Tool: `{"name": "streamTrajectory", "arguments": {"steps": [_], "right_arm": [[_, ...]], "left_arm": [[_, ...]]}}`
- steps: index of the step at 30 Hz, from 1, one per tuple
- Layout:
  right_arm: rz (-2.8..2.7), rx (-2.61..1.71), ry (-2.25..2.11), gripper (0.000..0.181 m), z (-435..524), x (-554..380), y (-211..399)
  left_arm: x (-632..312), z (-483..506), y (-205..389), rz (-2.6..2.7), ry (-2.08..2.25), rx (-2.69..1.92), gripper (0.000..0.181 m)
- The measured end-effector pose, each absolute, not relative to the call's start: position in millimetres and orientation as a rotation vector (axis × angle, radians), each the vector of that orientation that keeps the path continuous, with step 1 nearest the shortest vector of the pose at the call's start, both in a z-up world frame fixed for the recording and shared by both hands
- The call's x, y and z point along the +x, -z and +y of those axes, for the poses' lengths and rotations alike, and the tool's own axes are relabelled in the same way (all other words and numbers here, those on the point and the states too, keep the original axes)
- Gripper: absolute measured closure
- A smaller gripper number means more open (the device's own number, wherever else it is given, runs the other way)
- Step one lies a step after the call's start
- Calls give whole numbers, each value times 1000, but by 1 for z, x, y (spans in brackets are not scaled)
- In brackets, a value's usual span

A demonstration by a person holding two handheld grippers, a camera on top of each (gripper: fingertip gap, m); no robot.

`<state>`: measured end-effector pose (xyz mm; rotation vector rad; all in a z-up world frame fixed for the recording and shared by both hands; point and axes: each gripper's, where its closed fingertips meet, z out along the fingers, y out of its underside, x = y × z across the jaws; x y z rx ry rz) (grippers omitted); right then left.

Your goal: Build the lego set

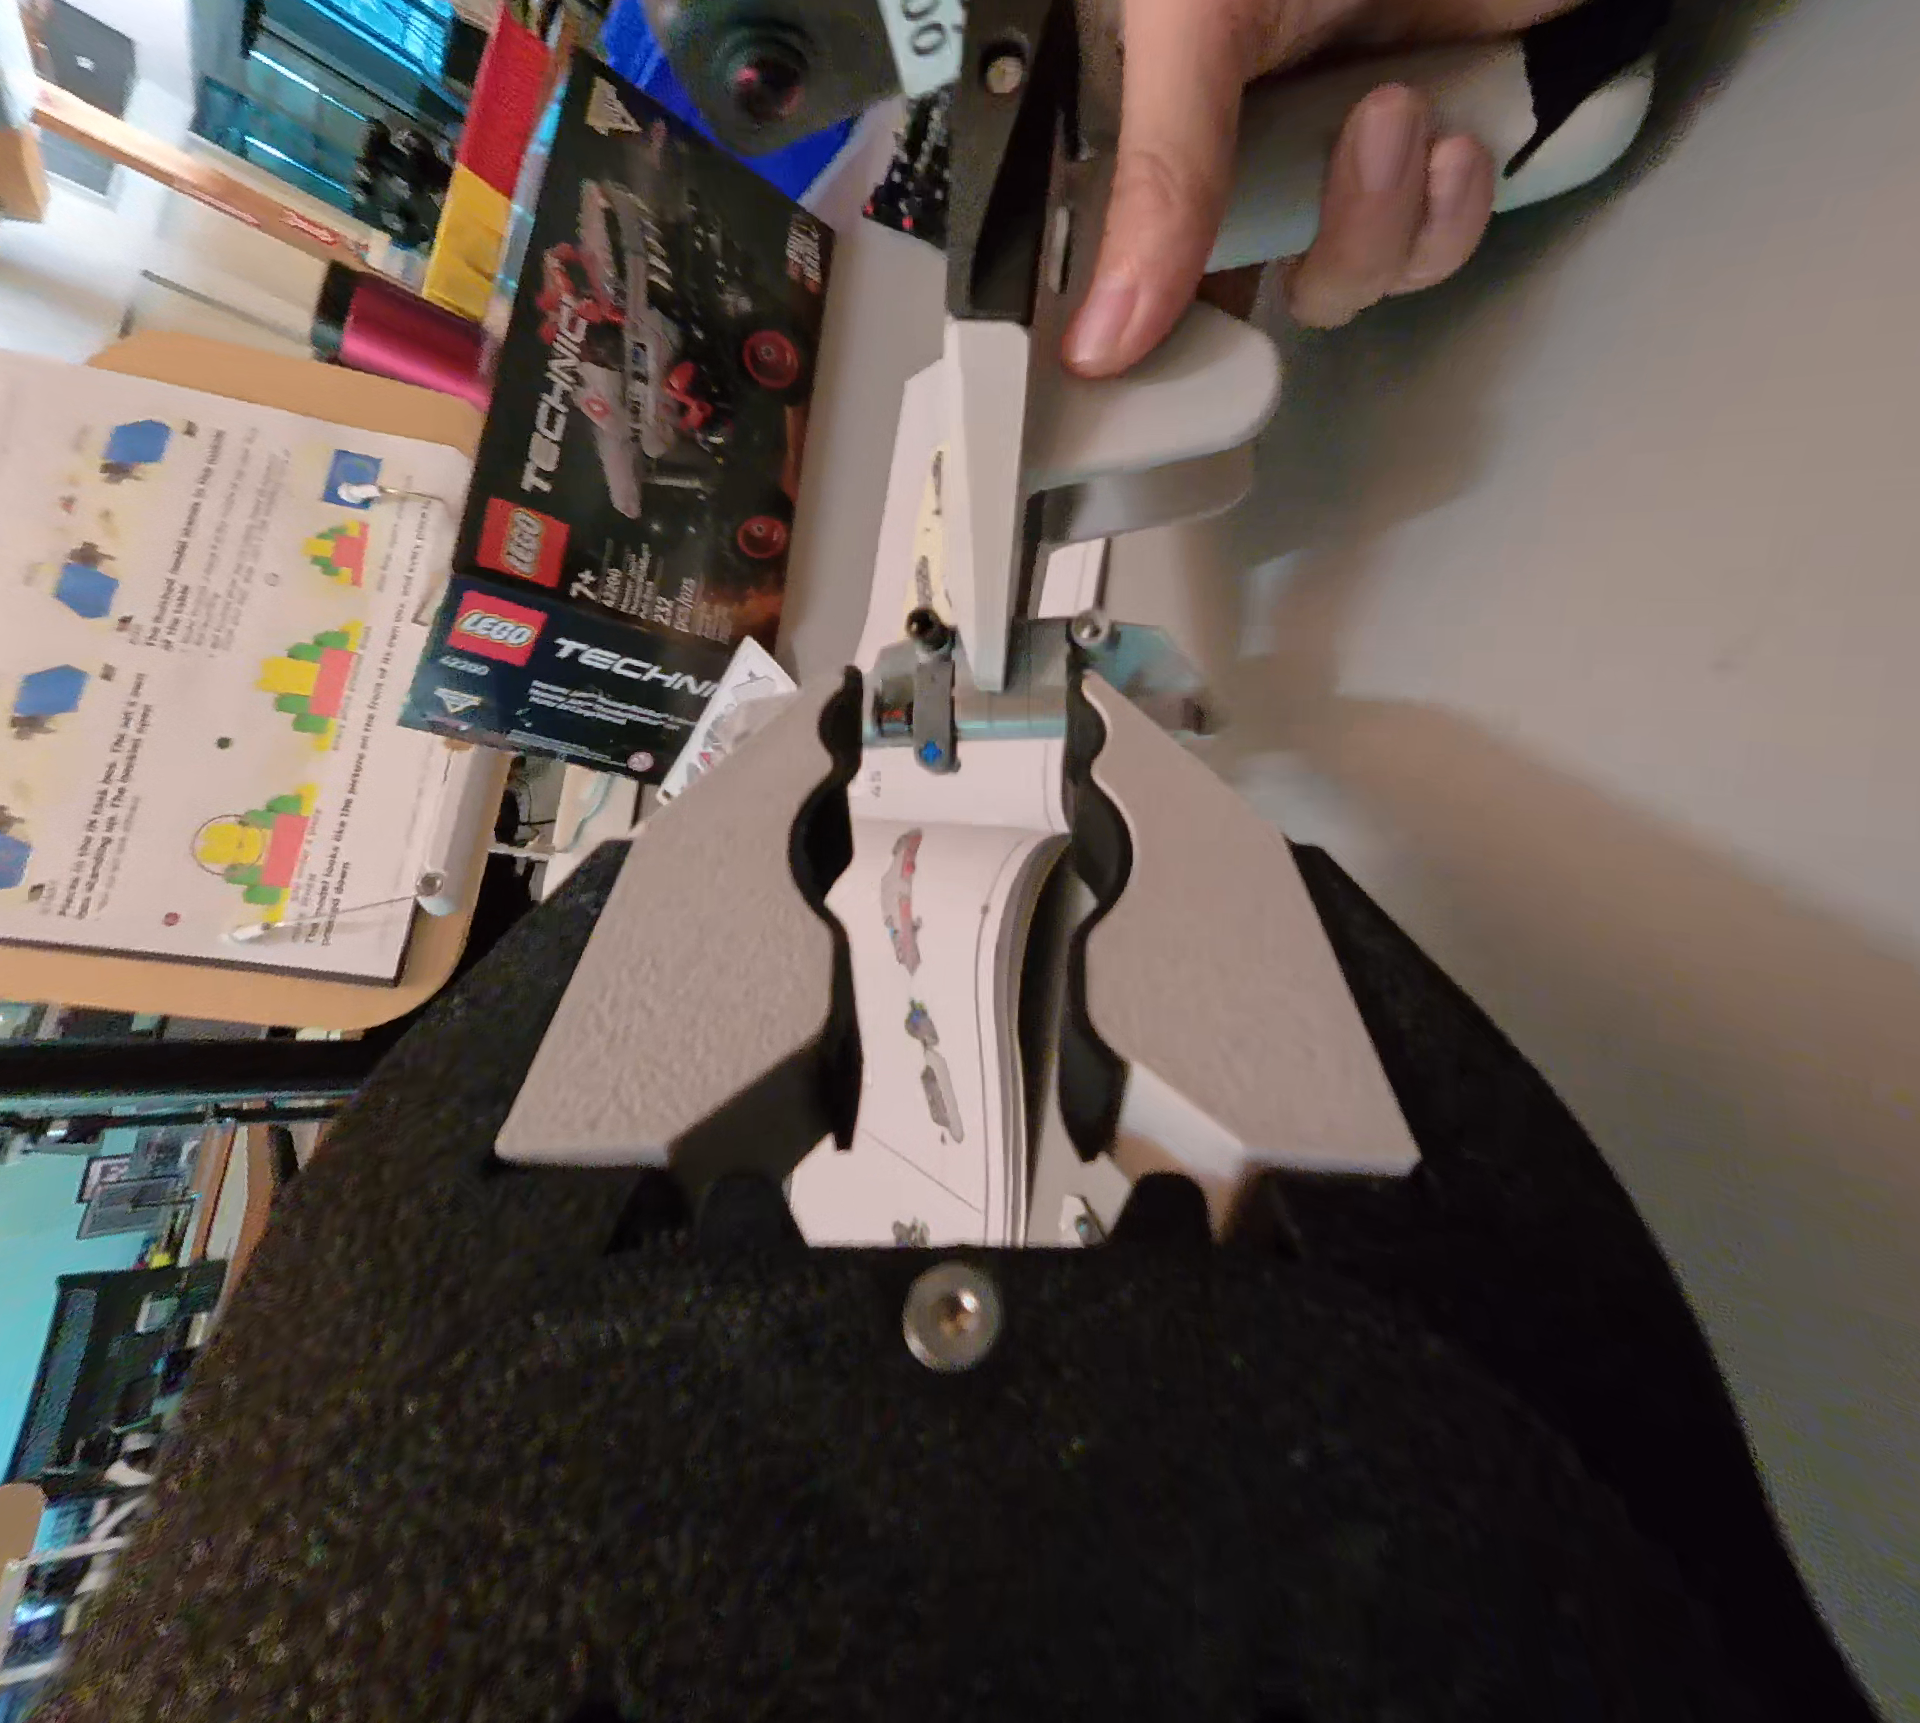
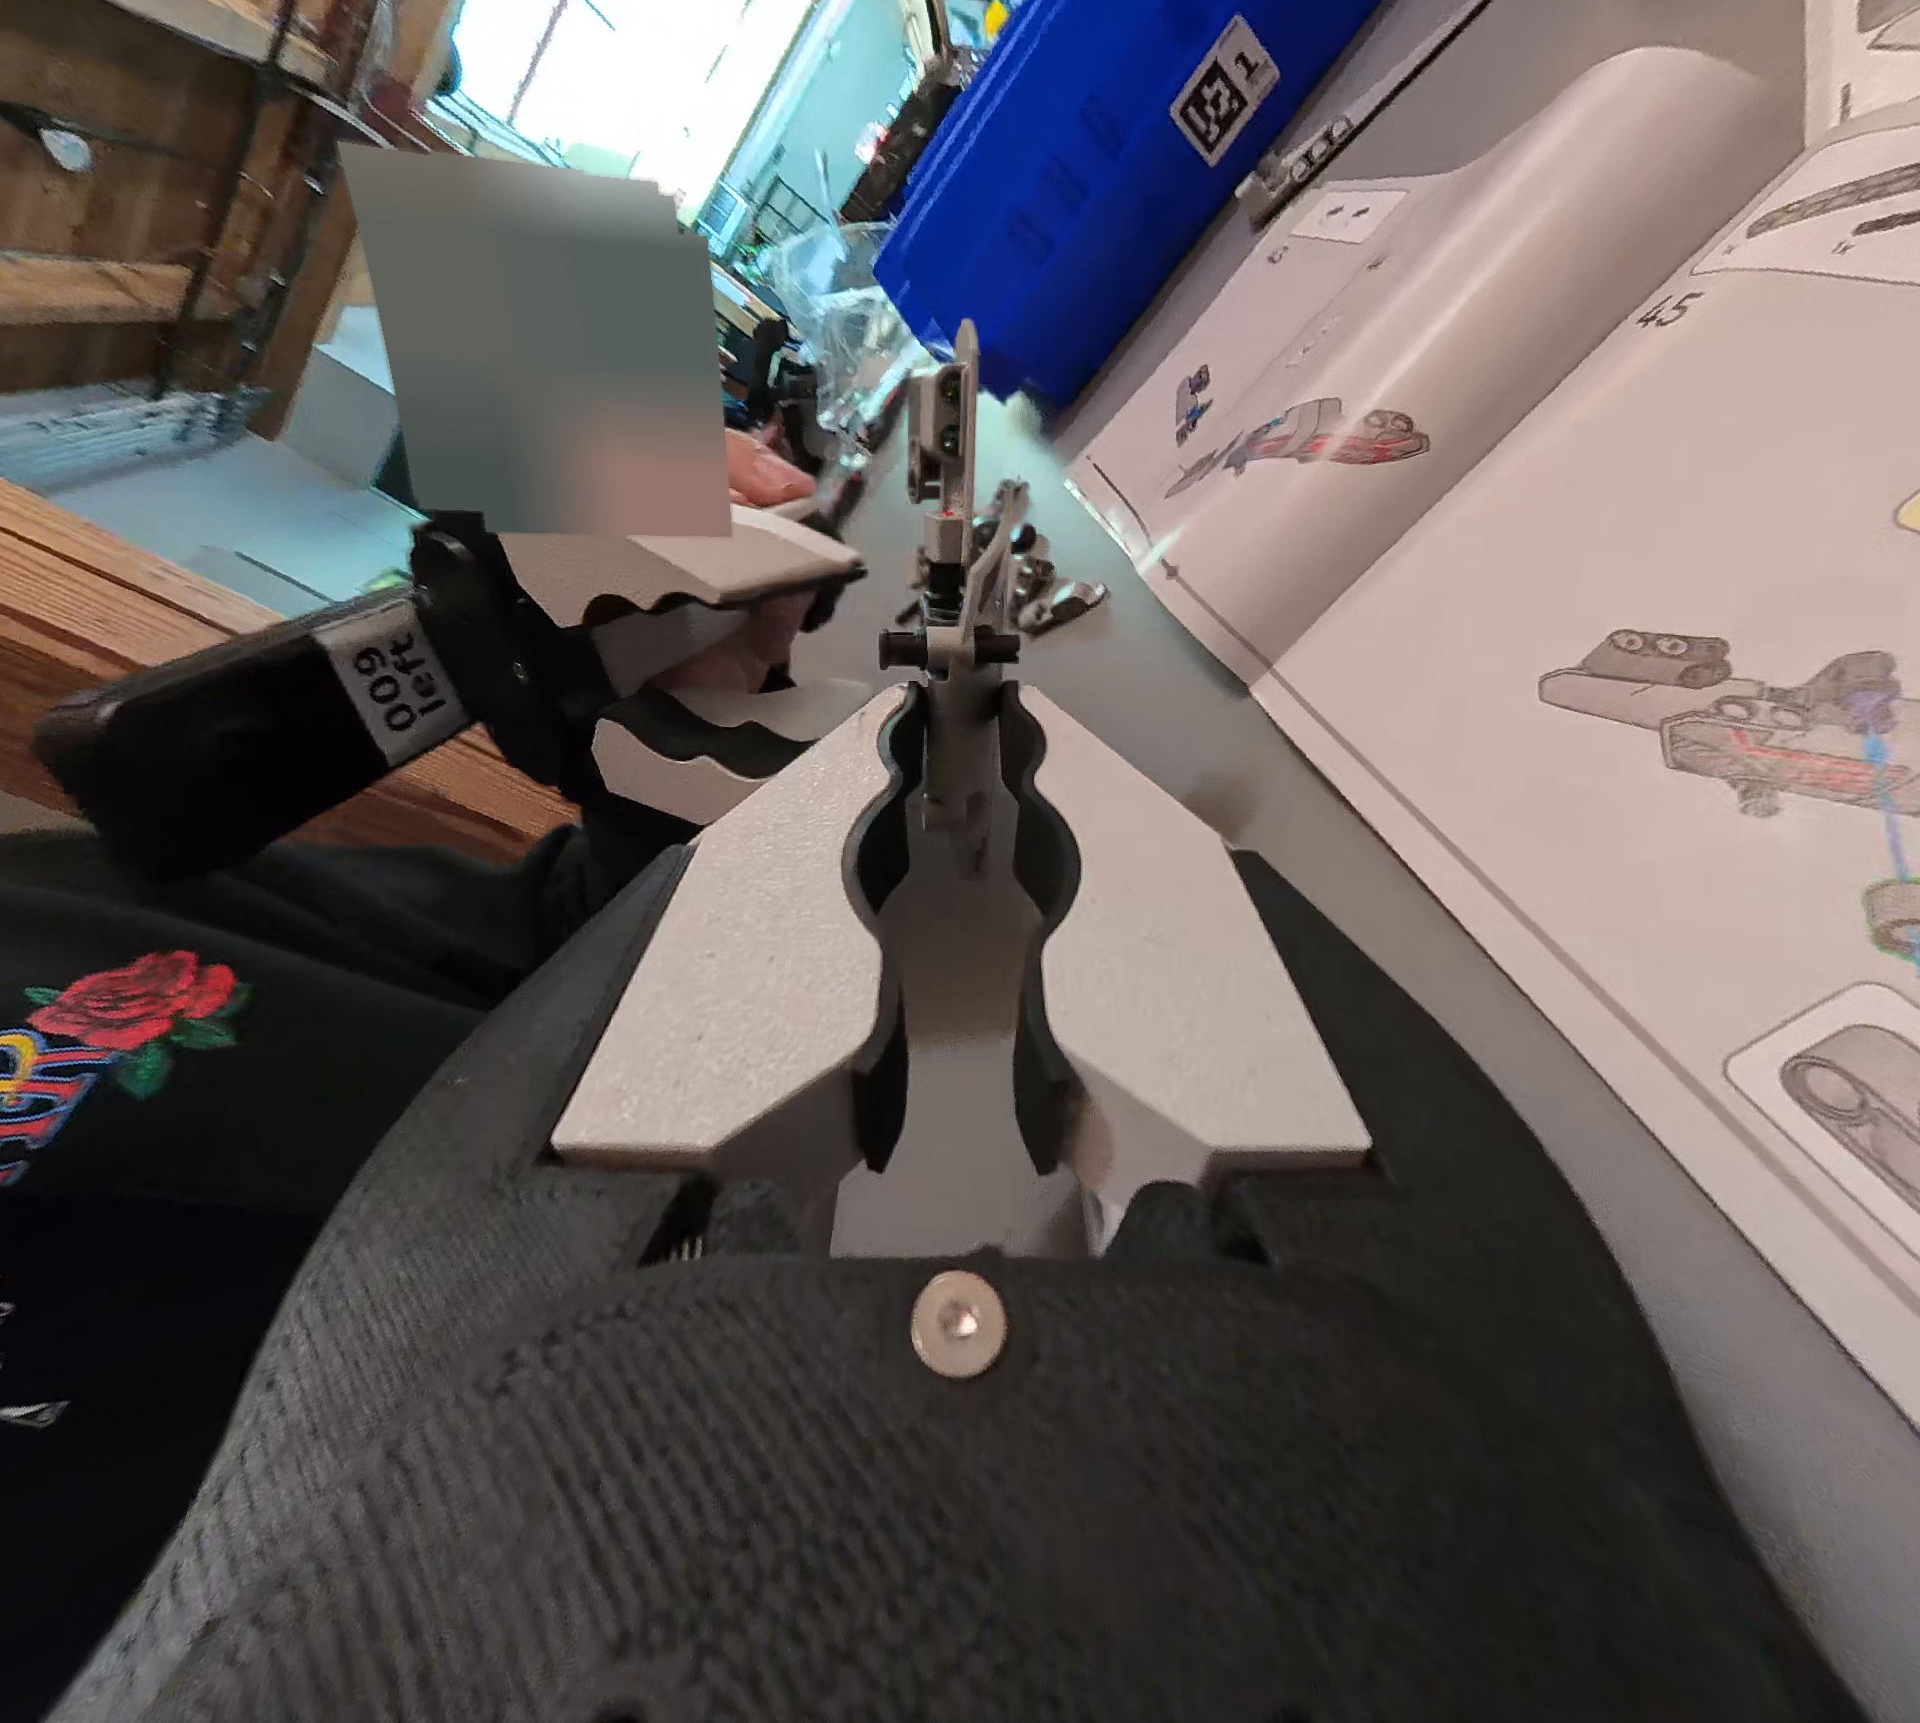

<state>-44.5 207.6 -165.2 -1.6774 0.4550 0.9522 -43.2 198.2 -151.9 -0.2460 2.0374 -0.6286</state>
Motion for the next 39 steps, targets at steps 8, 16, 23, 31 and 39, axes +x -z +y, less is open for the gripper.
{"name": "streamTrajectory", "arguments": {"steps": [8,16,23,31,39], "right_arm": [[413,-1526,-1054,168,199,-42,143],[345,-1510,-1053,168,198,-48,138],[326,-1552,-985,168,203,-52,142],[343,-1631,-879,168,209,-51,152],[382,-1666,-839,168,212,-47,158]], "left_arm": [[-46,203,143,2032,765,-331,142],[-49,194,141,2059,797,-357,141],[-48,198,147,2097,722,-425,145],[-46,207,157,2137,574,-506,148],[-41,210,164,2109,445,-468,148]]}}
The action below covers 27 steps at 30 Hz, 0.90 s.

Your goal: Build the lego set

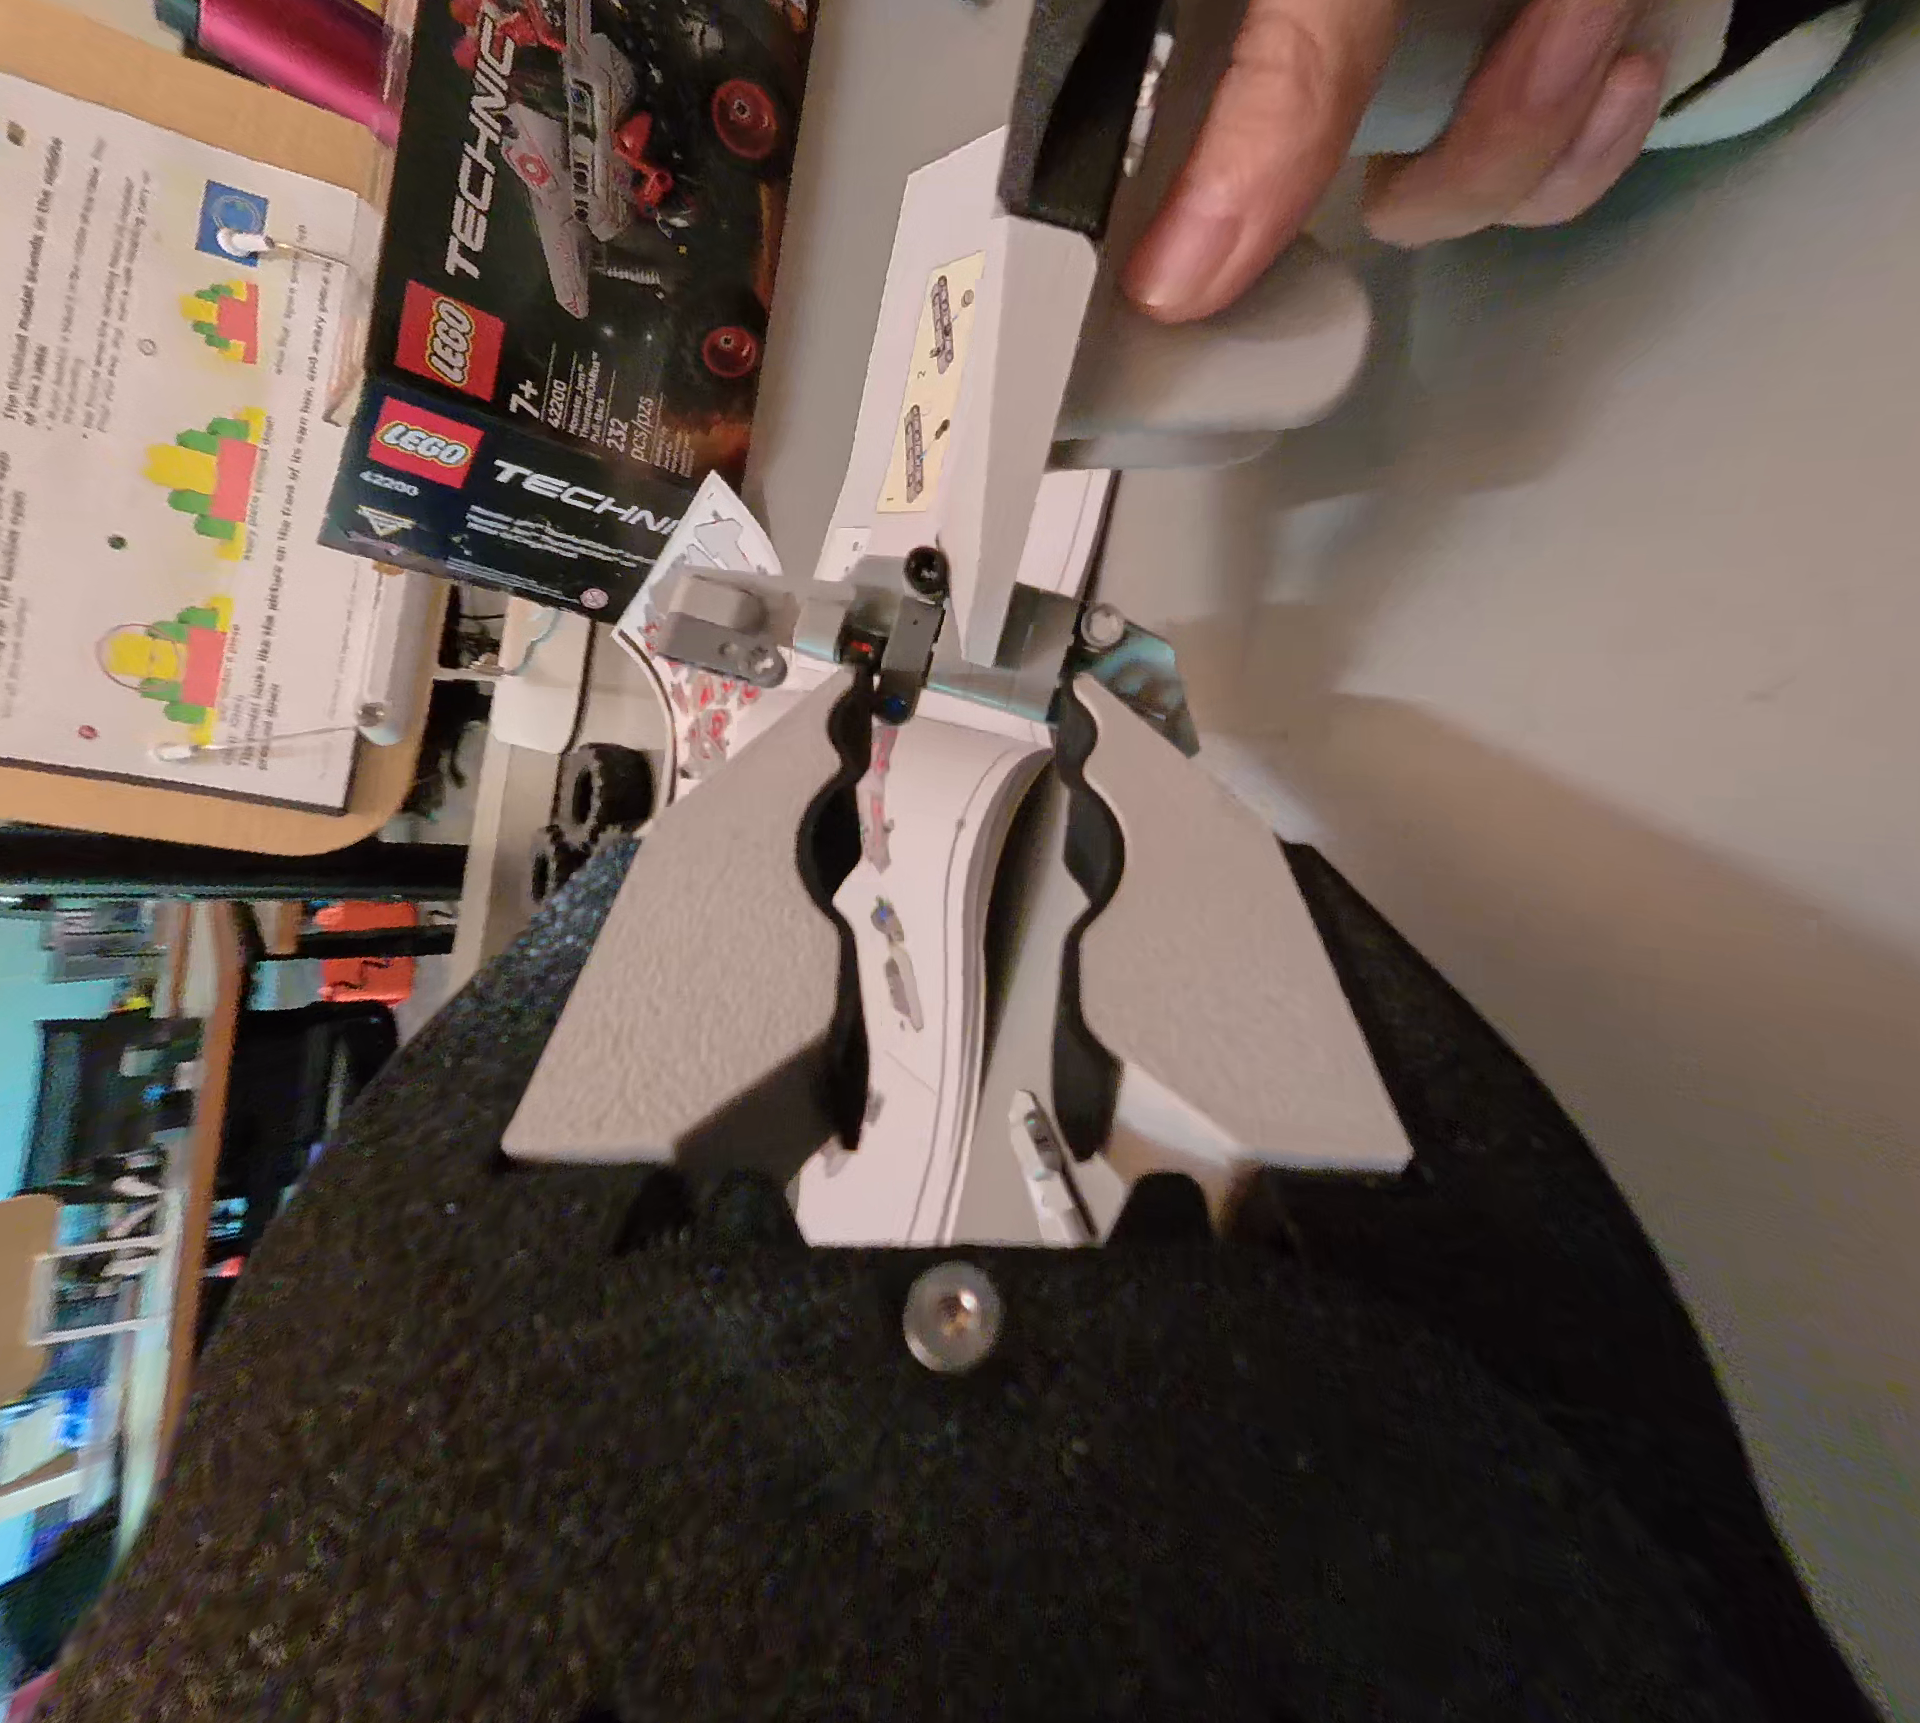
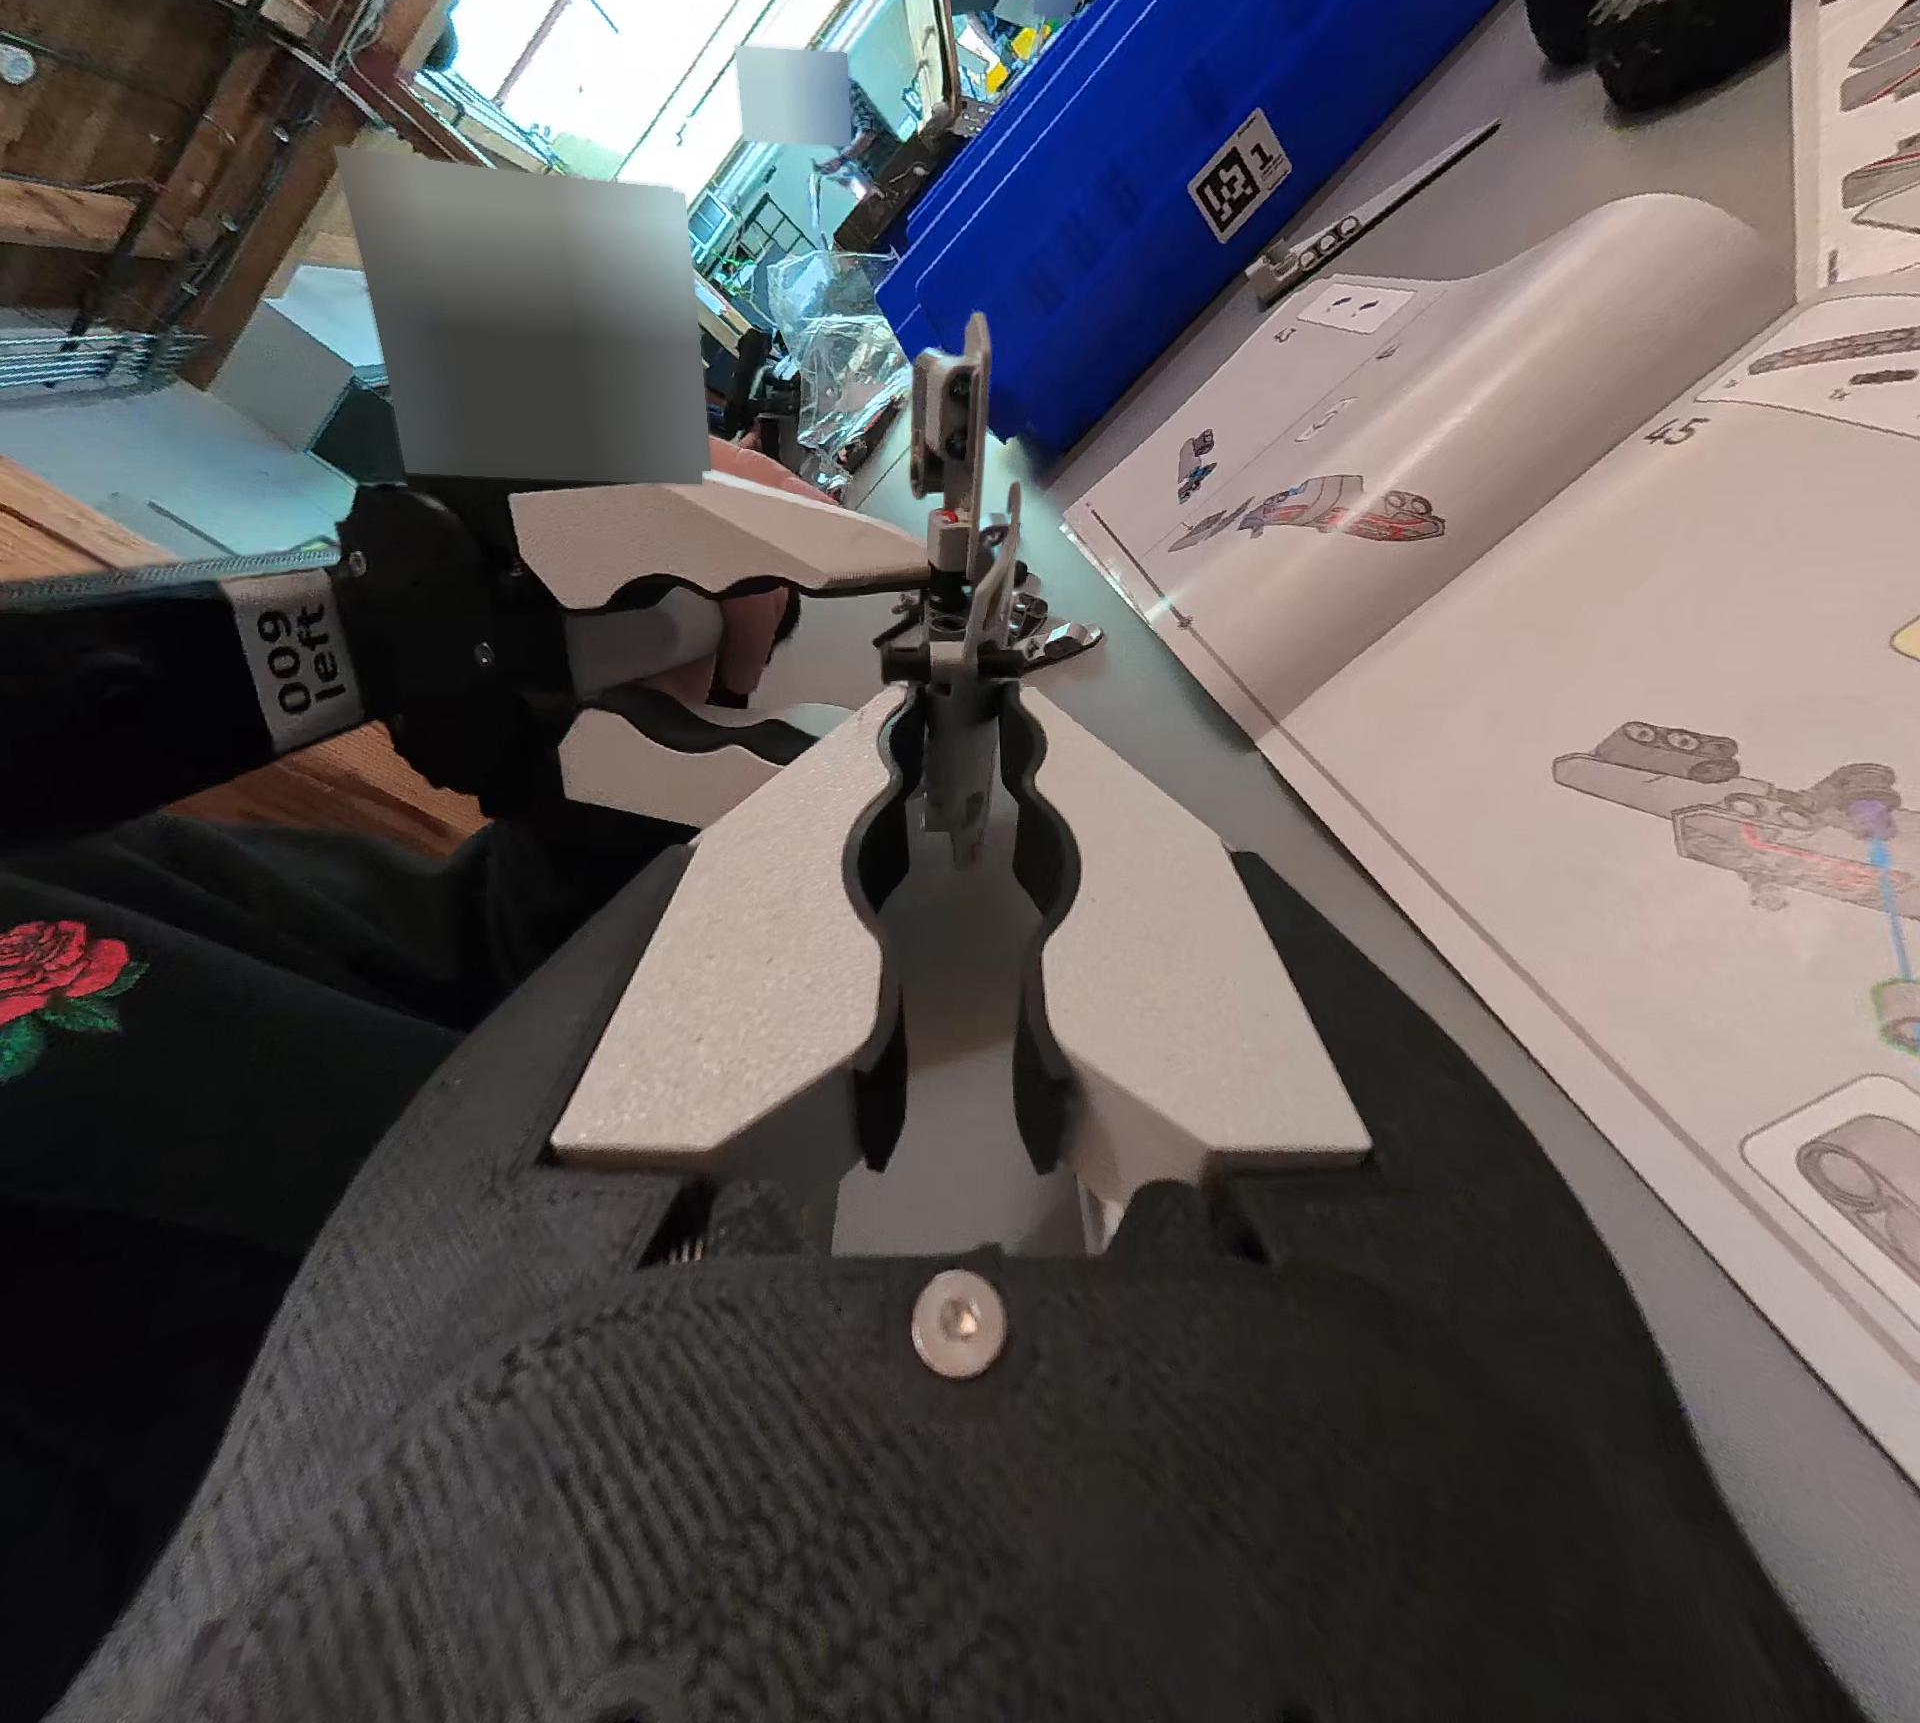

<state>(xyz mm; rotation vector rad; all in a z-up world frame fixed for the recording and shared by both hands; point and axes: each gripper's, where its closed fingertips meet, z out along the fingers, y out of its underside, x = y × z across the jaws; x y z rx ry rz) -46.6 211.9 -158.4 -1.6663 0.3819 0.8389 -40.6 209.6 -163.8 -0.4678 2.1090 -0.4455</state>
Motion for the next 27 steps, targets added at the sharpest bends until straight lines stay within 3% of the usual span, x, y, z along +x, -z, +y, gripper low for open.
{"name": "streamTrajectory", "arguments": {"steps": [27], "right_arm": [[416,-1620,-768,168,211,-35,154]], "left_arm": [[-39,213,157,1957,414,-179,148]]}}
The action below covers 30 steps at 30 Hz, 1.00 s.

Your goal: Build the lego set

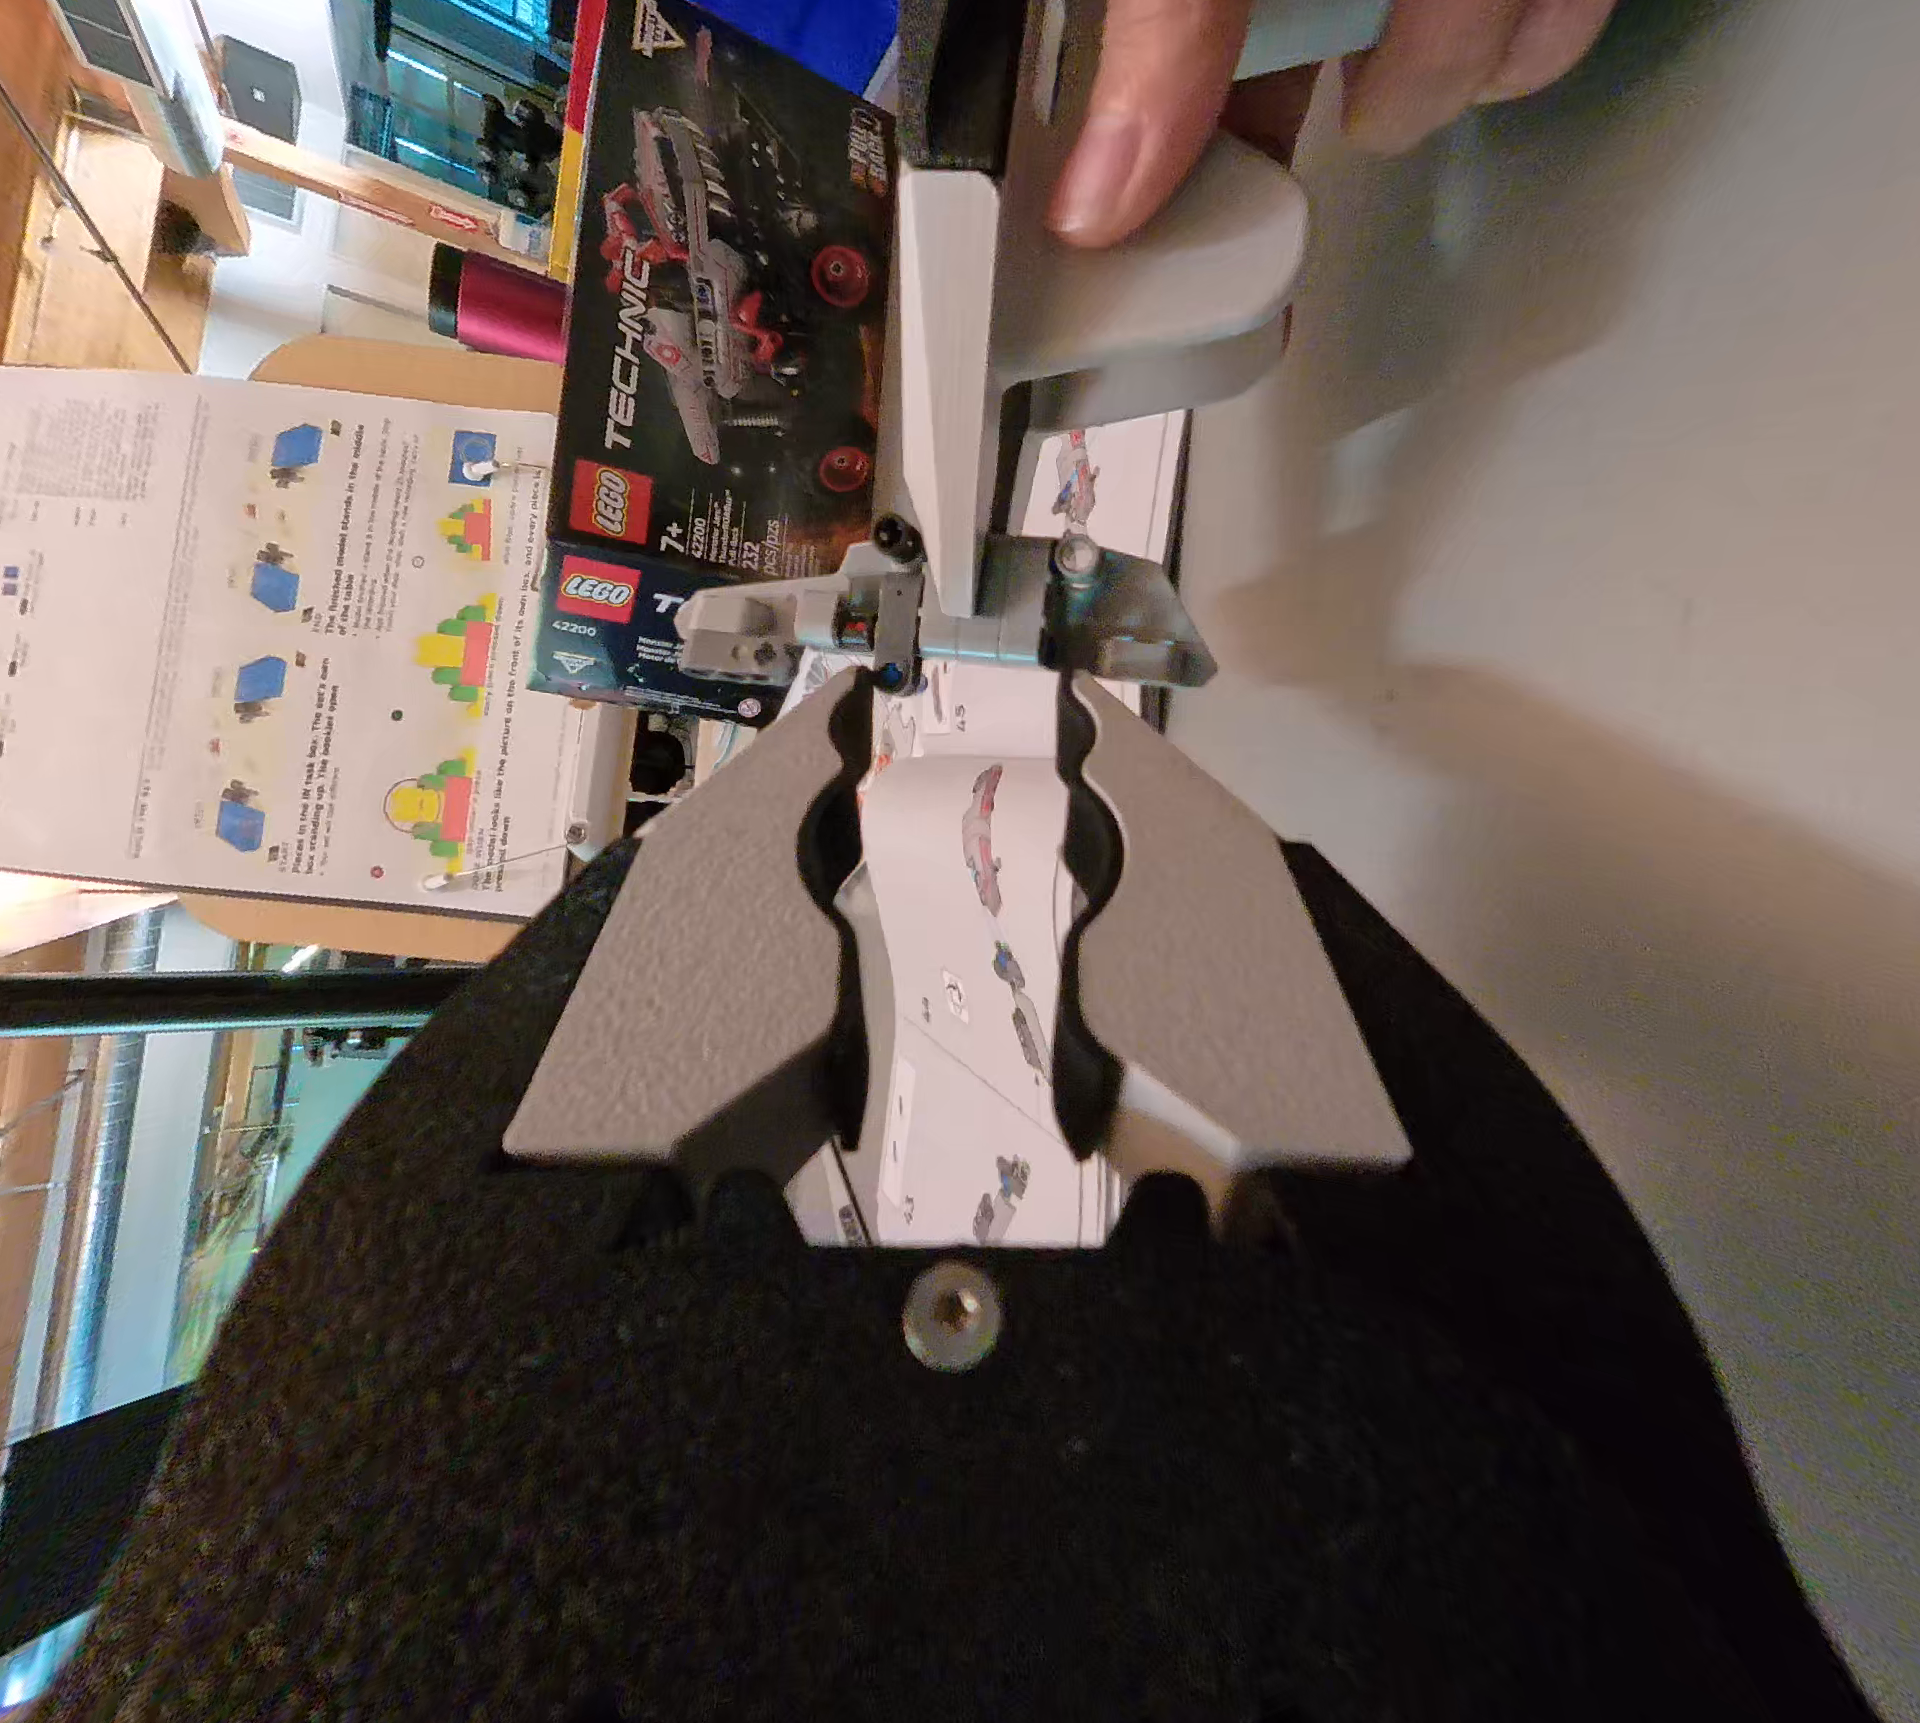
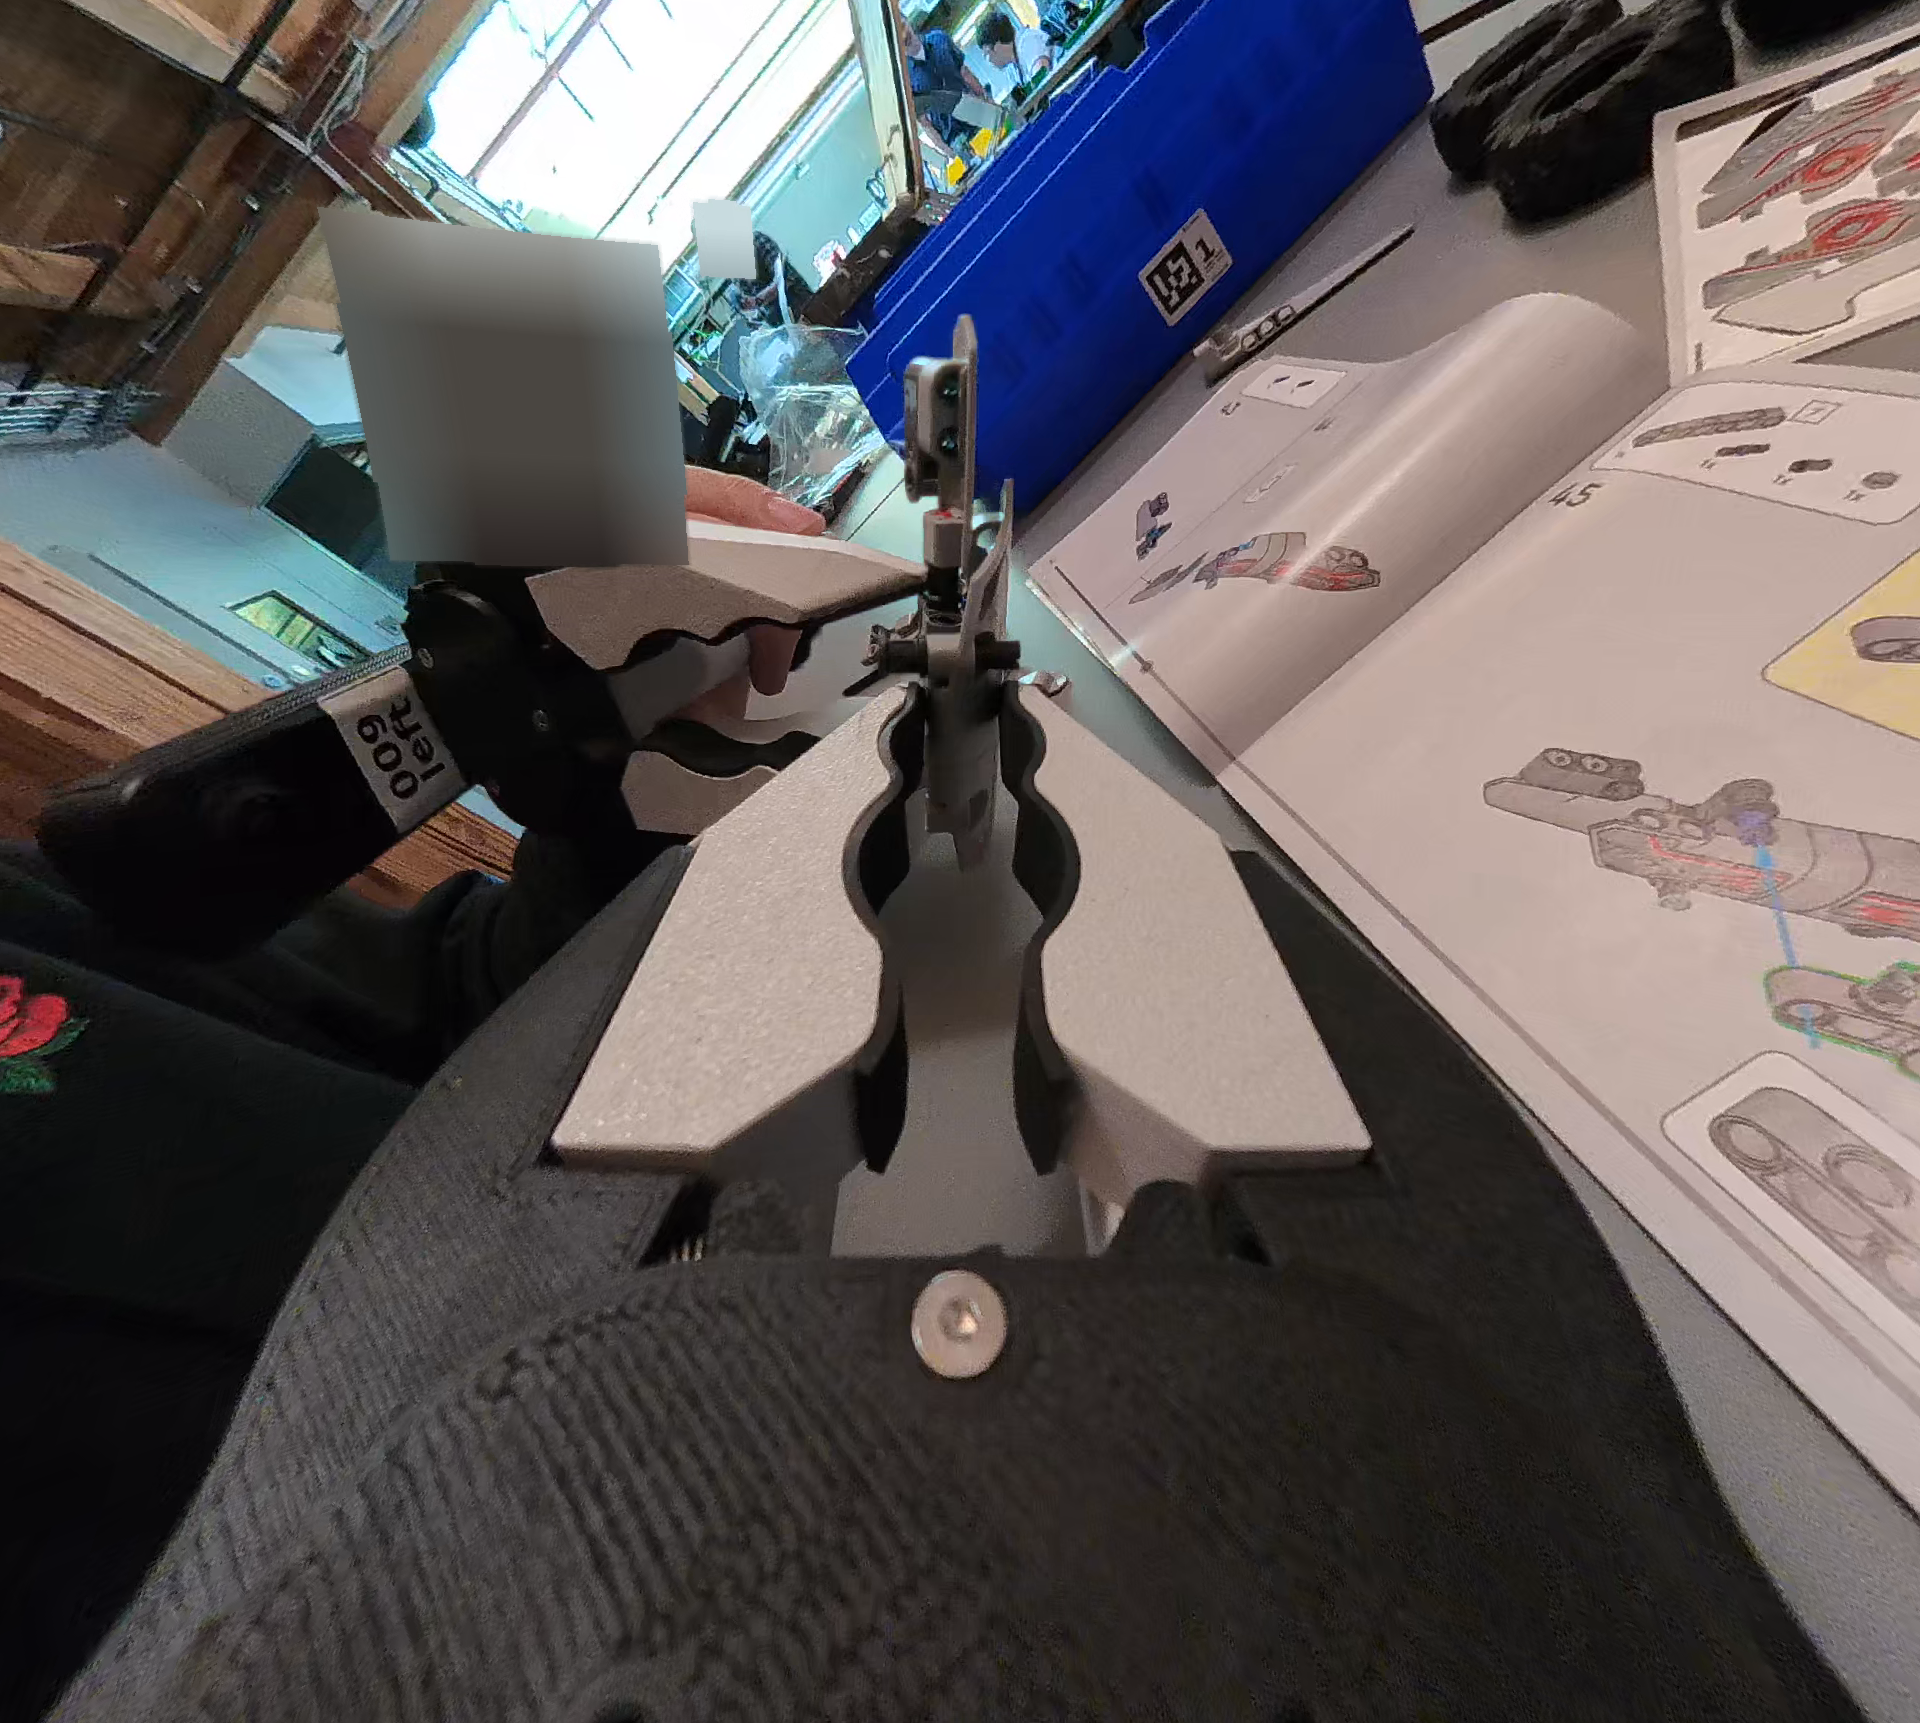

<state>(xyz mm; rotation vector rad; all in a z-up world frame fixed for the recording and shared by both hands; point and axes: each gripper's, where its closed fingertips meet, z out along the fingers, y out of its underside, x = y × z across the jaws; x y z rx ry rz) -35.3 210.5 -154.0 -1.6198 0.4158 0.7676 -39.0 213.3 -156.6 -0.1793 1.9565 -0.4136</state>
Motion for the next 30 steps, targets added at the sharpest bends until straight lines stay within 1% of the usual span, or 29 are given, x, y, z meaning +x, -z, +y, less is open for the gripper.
{"name": "streamTrajectory", "arguments": {"steps": [8,10,14,22,25,27,30], "right_arm": [[405,-1614,-756,168,210,-36,152],[410,-1614,-763,168,210,-35,153],[382,-1645,-776,168,212,-42,155],[351,-1720,-783,168,216,-53,163],[346,-1754,-756,168,217,-54,166],[325,-1762,-775,168,217,-58,166],[358,-1775,-776,168,218,-56,170]], "left_arm": [[-44,215,150,1954,417,-156,146],[-48,209,148,1970,470,-158,141],[-51,198,148,2001,524,-166,137],[-55,198,162,2101,530,-196,145],[-54,200,167,2125,493,-195,145],[-52,207,172,2138,456,-222,150],[-49,207,174,2143,492,-280,150]]}}
